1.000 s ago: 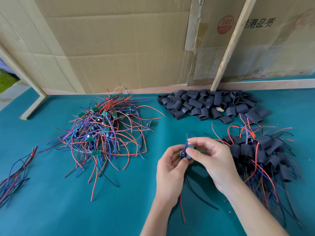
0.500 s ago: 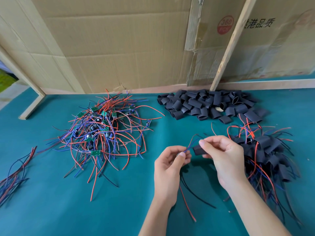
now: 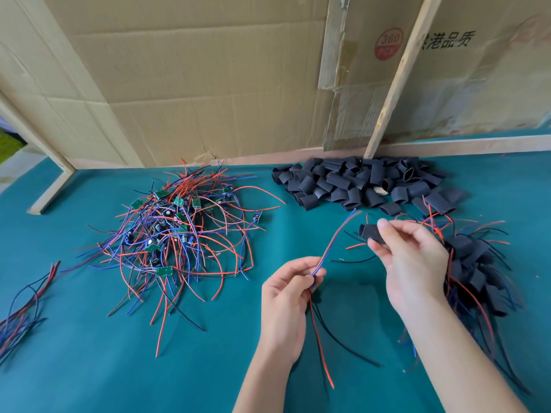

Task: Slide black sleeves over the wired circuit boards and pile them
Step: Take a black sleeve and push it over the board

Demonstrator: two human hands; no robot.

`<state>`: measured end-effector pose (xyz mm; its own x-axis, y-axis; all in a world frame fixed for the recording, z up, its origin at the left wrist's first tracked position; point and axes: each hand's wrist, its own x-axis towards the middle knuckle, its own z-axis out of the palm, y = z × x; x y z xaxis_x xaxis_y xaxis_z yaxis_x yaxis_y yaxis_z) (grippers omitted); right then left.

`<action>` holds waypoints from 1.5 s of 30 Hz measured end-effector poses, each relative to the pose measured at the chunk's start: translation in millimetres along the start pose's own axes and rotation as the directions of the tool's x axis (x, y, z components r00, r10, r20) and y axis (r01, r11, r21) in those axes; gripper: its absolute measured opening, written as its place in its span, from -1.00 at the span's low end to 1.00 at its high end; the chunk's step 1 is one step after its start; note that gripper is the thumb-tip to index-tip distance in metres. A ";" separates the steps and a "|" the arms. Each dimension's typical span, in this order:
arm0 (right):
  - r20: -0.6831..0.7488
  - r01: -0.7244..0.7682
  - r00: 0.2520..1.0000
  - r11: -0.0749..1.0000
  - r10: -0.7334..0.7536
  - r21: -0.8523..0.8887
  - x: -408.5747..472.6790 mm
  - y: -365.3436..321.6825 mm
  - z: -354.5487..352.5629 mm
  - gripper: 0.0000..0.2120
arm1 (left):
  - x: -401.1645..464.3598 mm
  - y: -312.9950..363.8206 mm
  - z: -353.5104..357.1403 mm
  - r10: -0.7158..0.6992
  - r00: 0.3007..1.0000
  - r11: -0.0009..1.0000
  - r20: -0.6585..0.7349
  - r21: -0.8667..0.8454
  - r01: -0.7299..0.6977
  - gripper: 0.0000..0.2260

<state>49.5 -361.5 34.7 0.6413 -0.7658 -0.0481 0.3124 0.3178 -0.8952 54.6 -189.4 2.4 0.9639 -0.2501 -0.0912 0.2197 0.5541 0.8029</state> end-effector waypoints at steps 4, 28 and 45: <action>0.007 0.000 1.000 1.000 0.000 0.029 6.4 -7.1 5.6 -0.91 | 0.7 0.0 -0.4 -0.002 1.000 1.000 0.005 -0.005 0.002 -0.65; 0.298 -0.024 0.952 0.991 0.063 -0.133 0.3 -13.8 10.2 -0.84 | 0.9 -4.1 1.8 0.042 0.998 0.994 0.051 0.094 -0.047 -0.68; 0.259 -0.120 0.955 0.987 0.143 -0.104 -7.8 0.7 -1.3 -0.57 | -4.4 -7.1 3.6 0.098 0.994 0.915 0.043 0.389 -0.107 -0.82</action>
<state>43.8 -356.0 33.9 0.8390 -0.5409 -0.0591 0.1589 0.3475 -0.9241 48.2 -195.2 -0.8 0.9733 -0.2290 0.0131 0.0399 0.2253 0.9735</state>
